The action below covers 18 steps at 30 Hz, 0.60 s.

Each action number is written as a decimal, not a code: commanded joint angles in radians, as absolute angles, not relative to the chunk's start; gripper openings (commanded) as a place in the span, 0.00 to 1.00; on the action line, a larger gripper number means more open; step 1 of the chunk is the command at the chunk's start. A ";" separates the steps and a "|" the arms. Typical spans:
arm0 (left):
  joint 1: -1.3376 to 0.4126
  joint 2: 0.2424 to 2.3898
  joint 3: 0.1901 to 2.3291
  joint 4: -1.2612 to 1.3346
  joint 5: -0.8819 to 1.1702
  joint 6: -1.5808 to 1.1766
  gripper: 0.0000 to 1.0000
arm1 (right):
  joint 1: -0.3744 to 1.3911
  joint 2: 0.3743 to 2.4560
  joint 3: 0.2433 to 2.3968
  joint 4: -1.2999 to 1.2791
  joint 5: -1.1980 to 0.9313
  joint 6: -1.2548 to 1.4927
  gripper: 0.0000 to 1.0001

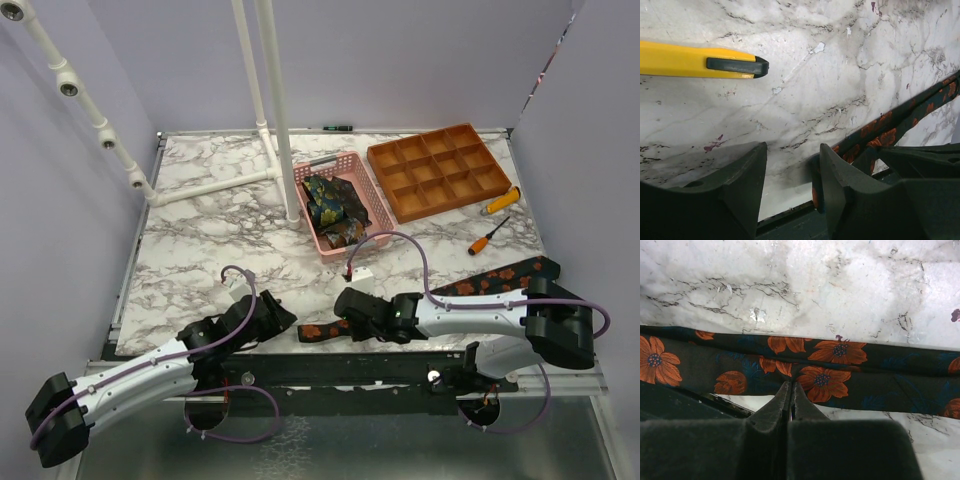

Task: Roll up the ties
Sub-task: Flatten out the tie at the center of the board.

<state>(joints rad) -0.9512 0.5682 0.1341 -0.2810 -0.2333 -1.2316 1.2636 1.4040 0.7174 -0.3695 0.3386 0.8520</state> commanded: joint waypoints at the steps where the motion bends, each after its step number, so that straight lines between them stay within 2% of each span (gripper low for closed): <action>1: -0.955 0.555 0.141 -0.333 -0.262 -1.226 0.49 | 1.276 1.407 0.695 -0.355 0.336 0.861 0.00; 10: -0.955 0.528 0.150 -0.367 -0.268 -1.227 0.50 | 1.281 1.383 0.715 -0.311 0.404 0.857 0.00; 18: -0.955 0.501 0.149 -0.382 -0.267 -1.233 0.52 | 1.282 1.442 0.713 -0.287 0.407 0.830 0.00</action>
